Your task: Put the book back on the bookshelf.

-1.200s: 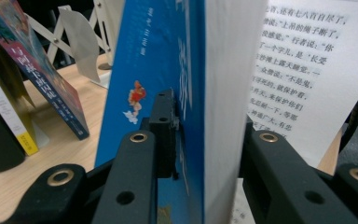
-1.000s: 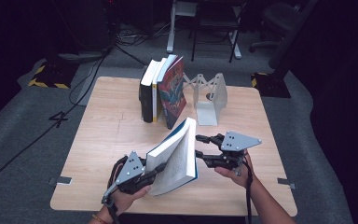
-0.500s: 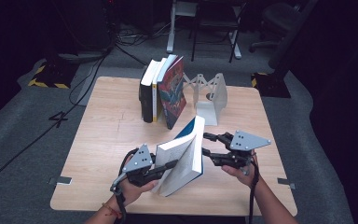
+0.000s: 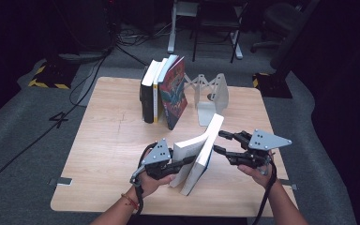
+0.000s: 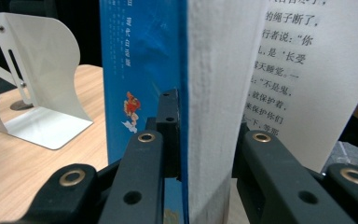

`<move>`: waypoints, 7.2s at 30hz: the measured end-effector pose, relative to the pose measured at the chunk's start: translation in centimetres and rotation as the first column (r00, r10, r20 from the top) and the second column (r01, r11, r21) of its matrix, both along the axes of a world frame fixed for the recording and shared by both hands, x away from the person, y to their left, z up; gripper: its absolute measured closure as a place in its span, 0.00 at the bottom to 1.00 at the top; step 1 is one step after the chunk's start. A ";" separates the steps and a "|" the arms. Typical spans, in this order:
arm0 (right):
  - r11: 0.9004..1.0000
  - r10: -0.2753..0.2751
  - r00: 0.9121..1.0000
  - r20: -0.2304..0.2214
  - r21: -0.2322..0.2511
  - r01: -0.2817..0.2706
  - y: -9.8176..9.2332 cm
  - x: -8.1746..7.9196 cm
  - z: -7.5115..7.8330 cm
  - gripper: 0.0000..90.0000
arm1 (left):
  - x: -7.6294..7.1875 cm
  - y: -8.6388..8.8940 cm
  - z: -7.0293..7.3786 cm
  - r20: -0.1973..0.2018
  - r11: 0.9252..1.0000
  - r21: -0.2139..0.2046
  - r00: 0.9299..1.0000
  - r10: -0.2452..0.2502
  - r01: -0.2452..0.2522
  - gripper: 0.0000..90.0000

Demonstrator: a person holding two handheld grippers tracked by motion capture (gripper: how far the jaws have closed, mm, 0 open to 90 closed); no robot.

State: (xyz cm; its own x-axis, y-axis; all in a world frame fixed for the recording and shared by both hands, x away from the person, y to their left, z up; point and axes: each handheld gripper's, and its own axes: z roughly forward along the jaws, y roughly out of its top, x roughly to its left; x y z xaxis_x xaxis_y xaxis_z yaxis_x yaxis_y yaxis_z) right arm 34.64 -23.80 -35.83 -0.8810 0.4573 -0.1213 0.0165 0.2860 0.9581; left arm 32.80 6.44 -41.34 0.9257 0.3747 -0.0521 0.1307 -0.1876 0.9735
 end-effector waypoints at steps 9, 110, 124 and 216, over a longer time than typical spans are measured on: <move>1.000 -0.002 1.000 -0.027 -0.026 0.002 0.3 -0.5 -1.4 0.48 | -0.4 0.2 0.0 0.026 0.999 0.041 0.999 0.033 -0.034 0.81; 0.967 0.063 0.984 -0.167 -0.234 -0.101 3.0 1.0 -10.9 0.33 | -3.3 6.0 -3.5 -0.045 0.931 0.352 0.996 -0.082 0.092 0.64; 0.952 0.155 0.968 -0.197 -0.232 -0.200 3.7 0.9 -11.5 0.44 | -3.4 6.4 -3.8 -0.034 0.927 0.369 0.997 -0.064 0.071 0.60; 0.974 0.086 0.983 -0.159 -0.194 -0.116 4.4 -2.7 0.1 0.68 | -2.6 11.6 -9.1 -0.175 0.832 0.514 0.923 0.342 -0.211 0.23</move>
